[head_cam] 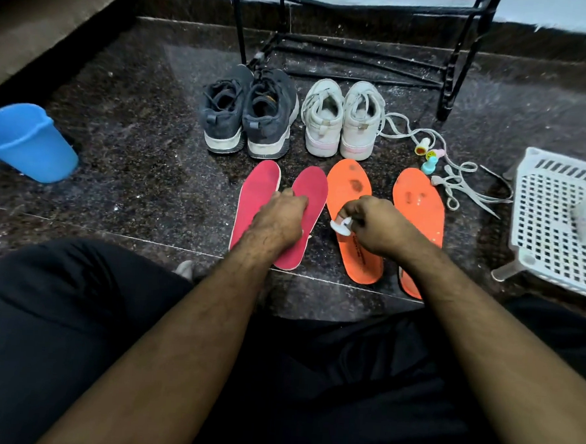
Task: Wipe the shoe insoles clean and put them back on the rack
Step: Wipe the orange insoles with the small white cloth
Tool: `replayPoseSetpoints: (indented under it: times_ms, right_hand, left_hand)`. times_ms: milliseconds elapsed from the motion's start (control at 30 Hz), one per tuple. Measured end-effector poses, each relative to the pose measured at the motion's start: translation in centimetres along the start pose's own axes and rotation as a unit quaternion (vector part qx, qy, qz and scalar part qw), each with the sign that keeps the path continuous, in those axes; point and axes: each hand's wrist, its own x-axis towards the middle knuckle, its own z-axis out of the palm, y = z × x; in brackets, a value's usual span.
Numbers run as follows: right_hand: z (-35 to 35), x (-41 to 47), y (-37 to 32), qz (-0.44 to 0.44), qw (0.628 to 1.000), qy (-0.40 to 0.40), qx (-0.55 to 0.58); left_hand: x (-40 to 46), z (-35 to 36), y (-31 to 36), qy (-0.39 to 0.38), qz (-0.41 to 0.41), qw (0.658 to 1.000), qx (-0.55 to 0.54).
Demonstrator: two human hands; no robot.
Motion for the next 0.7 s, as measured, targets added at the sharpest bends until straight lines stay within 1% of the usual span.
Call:
replayPoseSetpoints:
  times_ms: [167,300,367,533,600,700]
  right_hand:
    - [0.2,-1.7,0.1,0.048,0.998,0.03,0.028]
    - [-1.0,-3.0,0.8,0.107,0.99,0.071,0.051]
    - [-1.4,-3.6,1.4,0.137,0.986,0.079,0.055]
    - [-1.1,-4.2,2.5,0.196,0.979,0.044,0.032]
    - [-1.0,-4.1,2.6,0.199,0.979,0.024,0.022]
    - [-0.6,-3.6,2.6,0.188,0.982,-0.028,0.004]
  left_hand:
    - [-2.5,0.2,0.7,-0.017,0.03,0.999,-0.032]
    - [-3.6,0.4,2.7,0.029,0.074,0.997,0.008]
    - [-3.7,0.8,3.8,0.039,0.094,0.994,0.026]
    - [-3.6,2.9,5.7,0.015,0.15,0.988,0.029]
    - [-3.4,3.7,6.2,0.009,0.177,0.983,0.044]
    - [-3.3,4.1,6.3,-0.004,0.19,0.98,0.052]
